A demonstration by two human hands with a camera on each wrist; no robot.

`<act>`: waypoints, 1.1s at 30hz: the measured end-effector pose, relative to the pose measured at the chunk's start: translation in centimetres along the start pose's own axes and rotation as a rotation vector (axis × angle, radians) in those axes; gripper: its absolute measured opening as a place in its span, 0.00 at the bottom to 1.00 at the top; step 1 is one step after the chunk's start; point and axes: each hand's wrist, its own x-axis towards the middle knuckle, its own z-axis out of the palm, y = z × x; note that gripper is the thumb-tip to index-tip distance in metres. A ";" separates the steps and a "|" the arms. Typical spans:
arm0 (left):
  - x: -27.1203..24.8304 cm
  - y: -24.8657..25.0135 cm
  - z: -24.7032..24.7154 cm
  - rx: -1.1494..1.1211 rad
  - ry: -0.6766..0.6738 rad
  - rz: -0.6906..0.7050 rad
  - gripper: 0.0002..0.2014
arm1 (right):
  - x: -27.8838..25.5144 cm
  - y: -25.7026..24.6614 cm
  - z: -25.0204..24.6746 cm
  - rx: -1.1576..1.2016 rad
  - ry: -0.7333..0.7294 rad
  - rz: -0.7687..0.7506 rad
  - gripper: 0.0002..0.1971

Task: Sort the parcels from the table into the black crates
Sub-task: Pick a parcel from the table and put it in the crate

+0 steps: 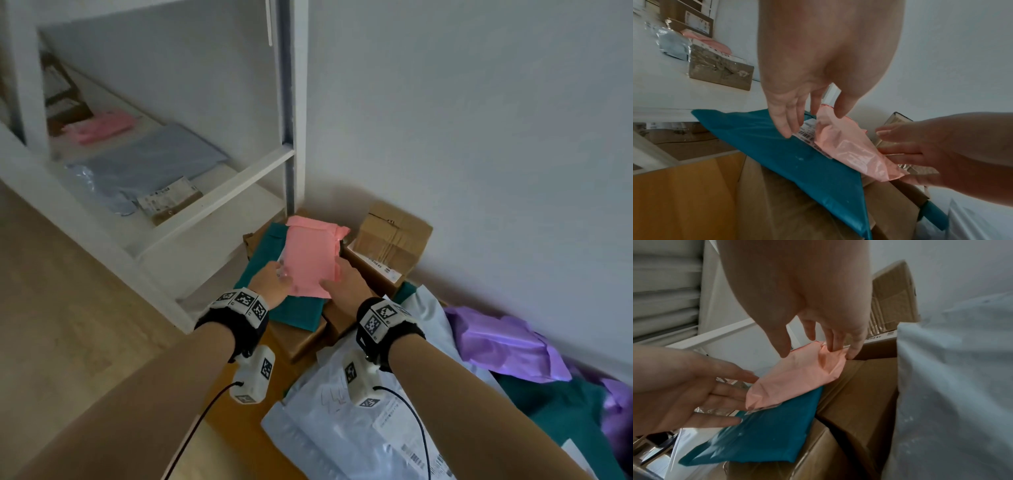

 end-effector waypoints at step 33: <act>-3.1 2.1 -7.5 -0.545 -0.535 0.228 0.19 | -5.2 -6.8 2.9 0.619 0.364 0.091 0.18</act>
